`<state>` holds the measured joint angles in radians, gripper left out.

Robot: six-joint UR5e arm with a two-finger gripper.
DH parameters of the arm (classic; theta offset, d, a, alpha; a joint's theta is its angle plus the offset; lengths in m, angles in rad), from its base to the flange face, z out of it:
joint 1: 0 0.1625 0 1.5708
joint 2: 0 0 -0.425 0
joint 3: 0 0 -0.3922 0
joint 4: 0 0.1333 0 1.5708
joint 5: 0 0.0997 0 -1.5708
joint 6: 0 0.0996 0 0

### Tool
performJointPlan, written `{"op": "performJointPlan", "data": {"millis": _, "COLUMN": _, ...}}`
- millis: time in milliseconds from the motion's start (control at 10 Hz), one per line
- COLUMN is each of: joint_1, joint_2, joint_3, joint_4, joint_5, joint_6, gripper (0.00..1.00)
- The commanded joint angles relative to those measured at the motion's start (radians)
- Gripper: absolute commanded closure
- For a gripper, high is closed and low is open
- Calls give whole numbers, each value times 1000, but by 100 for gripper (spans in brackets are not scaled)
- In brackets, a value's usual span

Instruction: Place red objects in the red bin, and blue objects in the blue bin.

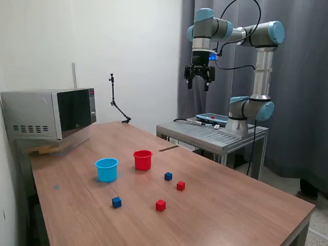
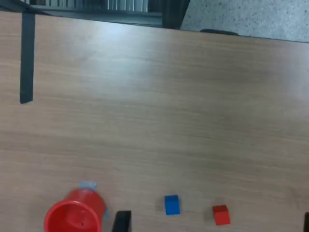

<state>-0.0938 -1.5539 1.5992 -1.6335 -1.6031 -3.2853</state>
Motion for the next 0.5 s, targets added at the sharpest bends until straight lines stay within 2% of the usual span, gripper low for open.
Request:
{"op": "performJointPlan", "data": {"millis": 0, "joint_1": -4, "joint_2": 0, "joint_3": 4, "joint_4": -25, "joint_5": 0, "joint_6": -1, "gripper": 0}}
{"op": "performJointPlan", "data": {"millis": 400, "joint_1": -4, "joint_2": 2, "joint_3": -7, "joint_4": -52, "joint_5": -1, "joint_6": -1, "gripper": 0}}
